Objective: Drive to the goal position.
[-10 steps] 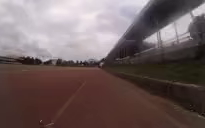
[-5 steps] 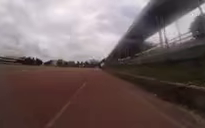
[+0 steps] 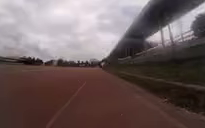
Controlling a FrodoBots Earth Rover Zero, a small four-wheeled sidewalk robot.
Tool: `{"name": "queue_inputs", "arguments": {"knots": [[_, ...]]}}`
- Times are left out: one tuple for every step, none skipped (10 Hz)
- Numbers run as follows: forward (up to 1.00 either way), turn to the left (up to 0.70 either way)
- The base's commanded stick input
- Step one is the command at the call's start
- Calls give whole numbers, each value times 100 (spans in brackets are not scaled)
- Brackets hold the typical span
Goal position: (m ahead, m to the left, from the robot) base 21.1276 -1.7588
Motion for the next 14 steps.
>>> {"name": "queue_inputs", "arguments": {"knots": [[85,0],[85,0],[85,0],[85,0],[85,0],[85,0],[85,0],[85,0],[85,0],[85,0],[85,0],[85,0],[85,0],[85,0]]}}
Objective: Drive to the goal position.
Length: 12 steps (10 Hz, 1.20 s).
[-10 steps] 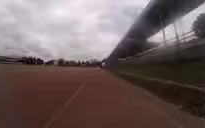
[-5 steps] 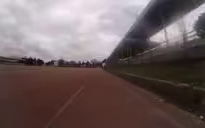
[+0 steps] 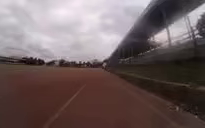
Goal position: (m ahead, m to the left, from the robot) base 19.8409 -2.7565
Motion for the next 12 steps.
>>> {"name": "queue_inputs", "arguments": {"knots": [[85,0],[85,0],[85,0],[85,0],[85,0],[85,0],[85,0],[85,0],[85,0],[85,0],[85,0],[85,0]]}}
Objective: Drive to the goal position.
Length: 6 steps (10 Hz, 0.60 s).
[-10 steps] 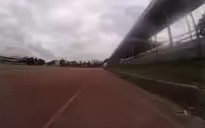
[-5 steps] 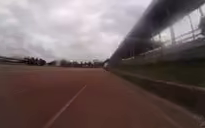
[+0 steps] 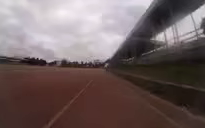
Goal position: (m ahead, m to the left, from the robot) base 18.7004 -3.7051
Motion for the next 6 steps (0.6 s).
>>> {"name": "queue_inputs", "arguments": {"knots": [[85,0],[85,0],[85,0],[85,0],[85,0],[85,0]]}}
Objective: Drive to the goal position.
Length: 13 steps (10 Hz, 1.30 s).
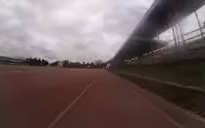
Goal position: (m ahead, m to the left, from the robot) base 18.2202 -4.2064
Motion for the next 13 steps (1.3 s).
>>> {"name": "queue_inputs", "arguments": {"knots": [[85,0],[85,-3],[85,-12],[85,-18],[85,-17],[85,-16],[85,-8],[85,0],[85,0],[85,0],[85,0],[85,0],[85,0]]}}
